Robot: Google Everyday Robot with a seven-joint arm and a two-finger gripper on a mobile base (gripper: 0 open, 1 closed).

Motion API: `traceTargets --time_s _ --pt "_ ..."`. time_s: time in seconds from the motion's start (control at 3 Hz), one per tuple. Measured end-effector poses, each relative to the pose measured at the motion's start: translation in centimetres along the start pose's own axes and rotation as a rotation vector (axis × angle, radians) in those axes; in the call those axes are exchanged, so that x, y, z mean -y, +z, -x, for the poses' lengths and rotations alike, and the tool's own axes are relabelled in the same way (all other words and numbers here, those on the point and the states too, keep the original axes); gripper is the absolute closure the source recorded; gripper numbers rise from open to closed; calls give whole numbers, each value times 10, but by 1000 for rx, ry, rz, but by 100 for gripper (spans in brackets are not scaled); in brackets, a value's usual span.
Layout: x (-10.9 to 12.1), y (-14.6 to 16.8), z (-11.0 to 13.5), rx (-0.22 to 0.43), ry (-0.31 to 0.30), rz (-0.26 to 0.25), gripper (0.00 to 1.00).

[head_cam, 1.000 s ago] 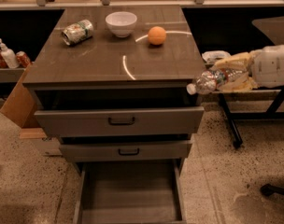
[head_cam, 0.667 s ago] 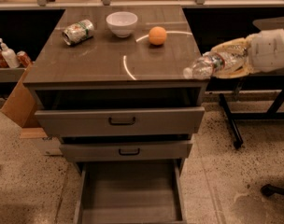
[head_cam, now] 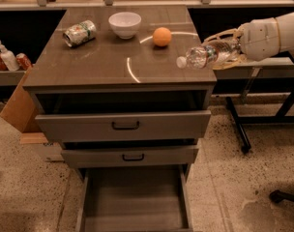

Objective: Pick water bottle from bottom drawer and place on counter

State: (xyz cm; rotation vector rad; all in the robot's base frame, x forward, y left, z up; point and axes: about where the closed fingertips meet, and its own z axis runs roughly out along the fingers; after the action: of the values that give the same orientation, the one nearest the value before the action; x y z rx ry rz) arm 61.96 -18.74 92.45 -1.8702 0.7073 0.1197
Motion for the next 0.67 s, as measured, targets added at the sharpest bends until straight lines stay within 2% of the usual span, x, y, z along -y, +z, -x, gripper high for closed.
traceTargets --time_s 0.33,0.67 --pt "16 14 6 13 68 -27 100" --pt "35 34 17 24 188 -30 100"
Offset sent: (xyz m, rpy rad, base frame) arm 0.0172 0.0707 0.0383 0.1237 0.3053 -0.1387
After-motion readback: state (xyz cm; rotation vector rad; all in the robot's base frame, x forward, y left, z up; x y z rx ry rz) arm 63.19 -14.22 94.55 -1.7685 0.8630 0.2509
